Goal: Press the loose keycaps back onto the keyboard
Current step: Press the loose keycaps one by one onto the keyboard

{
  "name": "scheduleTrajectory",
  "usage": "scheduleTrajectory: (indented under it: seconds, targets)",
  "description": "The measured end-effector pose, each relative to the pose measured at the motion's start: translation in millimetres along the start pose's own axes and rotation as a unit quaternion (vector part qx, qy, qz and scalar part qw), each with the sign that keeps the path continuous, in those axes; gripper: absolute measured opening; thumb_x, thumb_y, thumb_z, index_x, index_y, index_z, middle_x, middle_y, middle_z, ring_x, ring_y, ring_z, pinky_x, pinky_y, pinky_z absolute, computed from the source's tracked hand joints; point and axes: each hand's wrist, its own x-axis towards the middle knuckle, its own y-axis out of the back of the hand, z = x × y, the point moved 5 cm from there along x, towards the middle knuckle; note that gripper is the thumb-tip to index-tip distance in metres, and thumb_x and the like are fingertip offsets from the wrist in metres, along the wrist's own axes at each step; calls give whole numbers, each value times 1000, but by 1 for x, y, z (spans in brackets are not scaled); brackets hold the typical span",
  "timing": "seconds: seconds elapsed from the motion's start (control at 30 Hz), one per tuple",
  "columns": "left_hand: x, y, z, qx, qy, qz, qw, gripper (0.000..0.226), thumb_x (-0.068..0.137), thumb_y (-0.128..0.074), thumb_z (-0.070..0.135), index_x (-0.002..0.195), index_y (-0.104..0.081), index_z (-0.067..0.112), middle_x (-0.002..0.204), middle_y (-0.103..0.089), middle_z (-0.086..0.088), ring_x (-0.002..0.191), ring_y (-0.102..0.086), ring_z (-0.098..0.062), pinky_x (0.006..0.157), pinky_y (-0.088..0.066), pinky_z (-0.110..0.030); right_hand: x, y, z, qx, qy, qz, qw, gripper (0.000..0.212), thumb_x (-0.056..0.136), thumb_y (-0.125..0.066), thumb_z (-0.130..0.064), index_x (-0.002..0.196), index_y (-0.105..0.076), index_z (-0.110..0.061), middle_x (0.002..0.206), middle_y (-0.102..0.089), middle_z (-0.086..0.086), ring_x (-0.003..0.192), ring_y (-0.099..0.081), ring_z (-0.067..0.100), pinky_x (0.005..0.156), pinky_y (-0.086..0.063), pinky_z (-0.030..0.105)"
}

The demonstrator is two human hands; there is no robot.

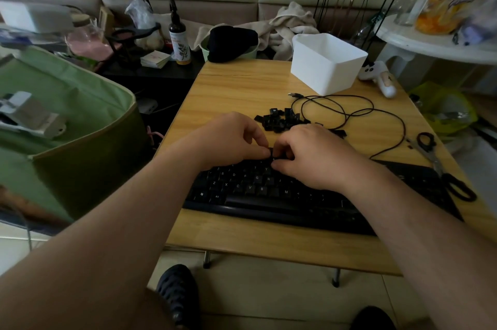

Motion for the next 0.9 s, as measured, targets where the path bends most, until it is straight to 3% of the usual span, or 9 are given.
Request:
scheduleTrajectory:
  seconds: [0.17, 0.43, 0.57, 0.67, 0.8, 0.9]
  targets:
    - [2, -8, 5, 42, -14, -10, 999, 7, 87, -82, 37, 93, -80, 33, 88, -64, 15, 82, -59, -5, 65, -41, -24, -1, 3, -1, 42, -24, -3, 999, 11, 92, -70, -42, 96, -76, -33, 86, -63, -14, 81, -57, 6, 69, -52, 30]
    - [3, -8, 8, 66, -15, -7, 998, 9, 87, -80, 38, 96, -80, 34, 93, -64, 17, 86, -59, -2, 69, -45, -25, 1, 5, -8, 4, -29, 1, 1000, 16, 92, -64, -35, 83, -75, -28, 78, -63, -9, 75, -61, 14, 63, -56, 33]
    - [3, -9, 8, 39, -7, 7, 999, 6, 84, -82, 33, 86, -78, 36, 85, -63, 16, 74, -57, -3, 60, -40, -23, 4, 3, -8, -12, -29, -14, 999, 15, 92, -64, -31, 79, -72, -27, 73, -64, -7, 69, -61, 13, 57, -50, 29]
    - [3, -12, 9, 41, -5, 3, 999, 9, 83, -82, 30, 82, -76, 36, 79, -60, 17, 67, -54, -2, 57, -38, -21, 4, -1, -7, -14, -30, -15, 999, 13, 90, -66, -30, 79, -72, -27, 73, -63, -8, 69, -61, 14, 62, -57, 34]
    - [7, -11, 7, 8, 2, 5, 1000, 9, 81, -83, 28, 80, -76, 34, 76, -61, 12, 66, -55, -8, 58, -40, -24, 0, -2, 0, 56, -49, 6, 997, 13, 91, -67, -32, 83, -77, -30, 76, -68, -10, 71, -63, 10, 65, -57, 30]
    - [9, -12, 7, 1, 1, 7, 1000, 12, 80, -86, 38, 80, -75, 33, 77, -60, 11, 68, -54, -7, 60, -41, -25, -2, 7, 22, 135, -99, 81, 983, 11, 91, -71, -32, 84, -79, -31, 76, -69, -15, 70, -62, 3, 61, -47, 22]
